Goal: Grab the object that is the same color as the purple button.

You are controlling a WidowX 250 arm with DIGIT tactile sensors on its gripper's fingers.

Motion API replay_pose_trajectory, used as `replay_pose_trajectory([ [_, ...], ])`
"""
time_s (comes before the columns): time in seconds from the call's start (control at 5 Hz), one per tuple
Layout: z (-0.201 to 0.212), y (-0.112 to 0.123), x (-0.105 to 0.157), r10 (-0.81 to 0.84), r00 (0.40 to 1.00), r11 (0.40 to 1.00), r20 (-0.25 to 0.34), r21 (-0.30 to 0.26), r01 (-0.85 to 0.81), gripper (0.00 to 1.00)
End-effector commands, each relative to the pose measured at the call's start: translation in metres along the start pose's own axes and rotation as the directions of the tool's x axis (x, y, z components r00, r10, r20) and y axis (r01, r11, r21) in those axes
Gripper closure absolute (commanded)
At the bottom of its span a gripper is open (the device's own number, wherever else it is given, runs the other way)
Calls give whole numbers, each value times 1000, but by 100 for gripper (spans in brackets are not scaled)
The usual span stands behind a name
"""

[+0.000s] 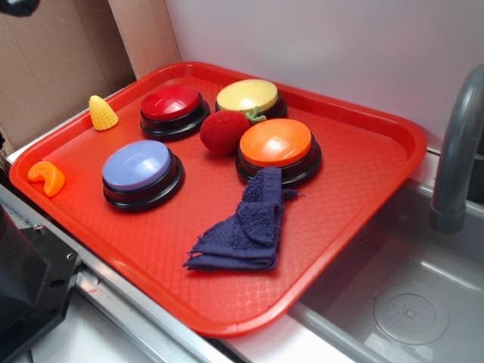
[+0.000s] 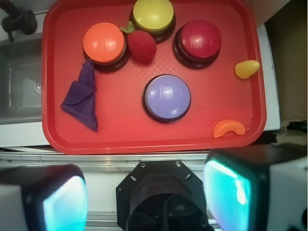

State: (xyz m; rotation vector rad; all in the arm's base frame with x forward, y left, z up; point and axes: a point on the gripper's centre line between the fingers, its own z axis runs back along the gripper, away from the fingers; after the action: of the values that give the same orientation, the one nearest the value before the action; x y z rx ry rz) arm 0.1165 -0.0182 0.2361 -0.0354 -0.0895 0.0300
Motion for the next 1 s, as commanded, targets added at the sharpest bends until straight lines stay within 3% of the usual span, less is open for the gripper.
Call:
replay_pose_trajectory([
  [0.0,0,0,0,0,1000,1000,0,0,0,0],
  [0.4,-19,-25,14,40,998,998,44,-56,-37,0],
  [0.6,-36,-38,21,145,985,984,93,-117,-134,0],
  [0.8,-55,-49,30,266,958,960,110,-116,-254,0],
])
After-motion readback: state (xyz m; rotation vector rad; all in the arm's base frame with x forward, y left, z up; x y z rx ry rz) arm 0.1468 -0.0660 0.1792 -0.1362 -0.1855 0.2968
